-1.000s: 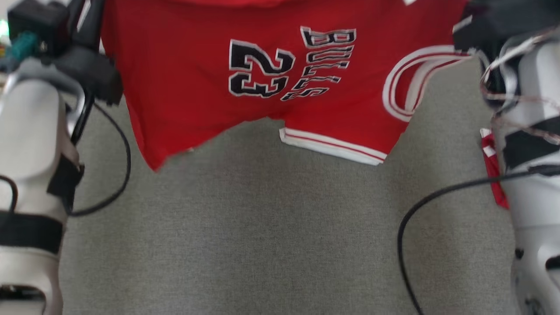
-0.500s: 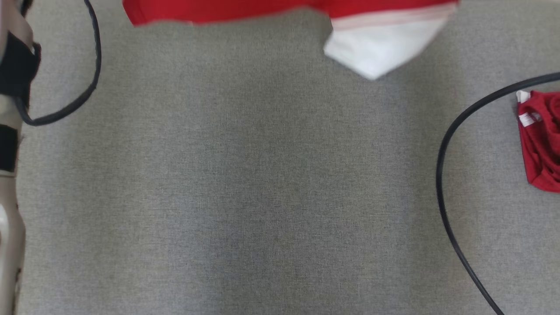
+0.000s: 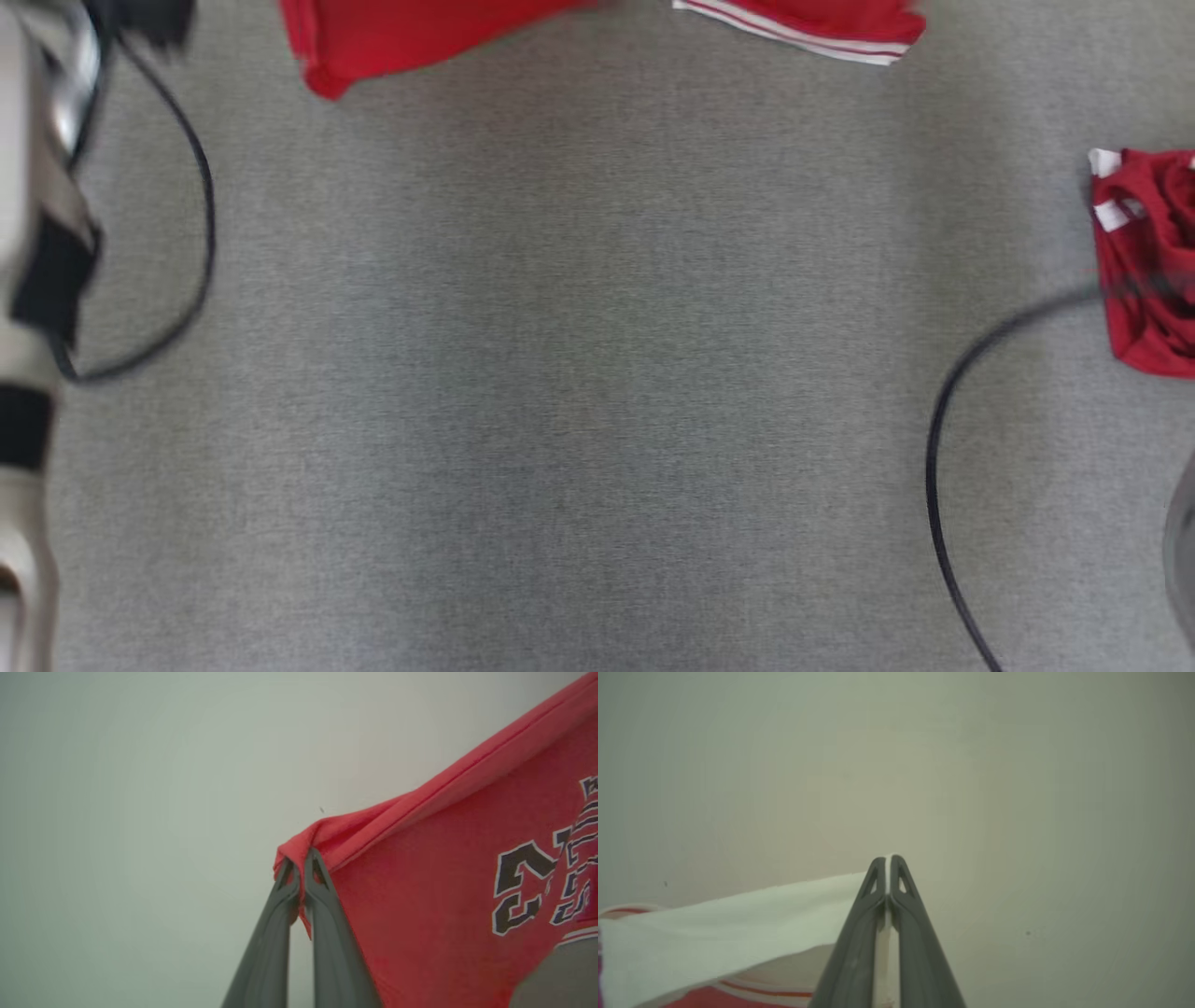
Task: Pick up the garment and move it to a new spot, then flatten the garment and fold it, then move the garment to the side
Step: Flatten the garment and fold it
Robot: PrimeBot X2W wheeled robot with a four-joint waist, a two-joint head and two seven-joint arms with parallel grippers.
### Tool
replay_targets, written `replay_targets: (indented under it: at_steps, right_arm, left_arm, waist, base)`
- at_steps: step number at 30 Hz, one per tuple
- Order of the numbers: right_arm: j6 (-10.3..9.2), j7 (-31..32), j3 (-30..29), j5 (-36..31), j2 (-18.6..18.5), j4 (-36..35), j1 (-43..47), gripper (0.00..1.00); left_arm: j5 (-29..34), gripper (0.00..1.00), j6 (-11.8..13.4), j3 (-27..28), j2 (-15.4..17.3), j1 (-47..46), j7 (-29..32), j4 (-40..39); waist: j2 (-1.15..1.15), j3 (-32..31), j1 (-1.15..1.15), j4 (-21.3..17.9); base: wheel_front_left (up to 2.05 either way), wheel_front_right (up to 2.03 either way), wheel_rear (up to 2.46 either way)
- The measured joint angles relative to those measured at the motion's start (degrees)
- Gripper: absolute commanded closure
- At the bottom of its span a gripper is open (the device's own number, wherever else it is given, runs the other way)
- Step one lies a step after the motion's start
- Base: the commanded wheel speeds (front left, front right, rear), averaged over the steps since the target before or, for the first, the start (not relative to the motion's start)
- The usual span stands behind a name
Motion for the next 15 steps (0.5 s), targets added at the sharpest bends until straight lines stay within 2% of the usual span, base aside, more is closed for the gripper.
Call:
replay_targets:
  at_steps: [4,9,11,15]
  right_arm:
    - [-0.01,-0.01,3.66,6.64,-2.25,-2.16,10.92,1.00]
    - [0.00,-0.01,7.11,14.77,-3.58,-5.09,25.18,1.00]
    - [0.00,0.01,10.50,16.80,-4.85,-5.04,31.37,1.00]
    - [0.01,0.01,12.37,22.14,-5.87,-5.15,39.04,1.00]
  left_arm:
    - [-2.32,1.00,0.37,0.96,-0.60,7.94,0.00,-2.75]
    - [-5.58,1.00,1.38,3.25,-2.38,23.41,0.01,-5.91]
    - [-6.60,1.00,1.72,4.57,-3.50,29.26,0.01,-6.20]
    - [-8.16,1.00,1.82,7.38,-5.25,39.41,0.00,-6.75]
  waist:
    - [0.00,-0.52,-0.01,-0.48]
    - [0.00,-2.96,-0.01,-0.32]
    - [-0.01,-4.37,-0.02,-0.19]
    - [-0.02,-7.19,-0.02,-0.18]
  base:
    - [0.00,0.00,0.00]
    - [0.00,0.00,0.00]
    - [0.00,0.00,0.00]
    - [0.00,0.00,0.00]
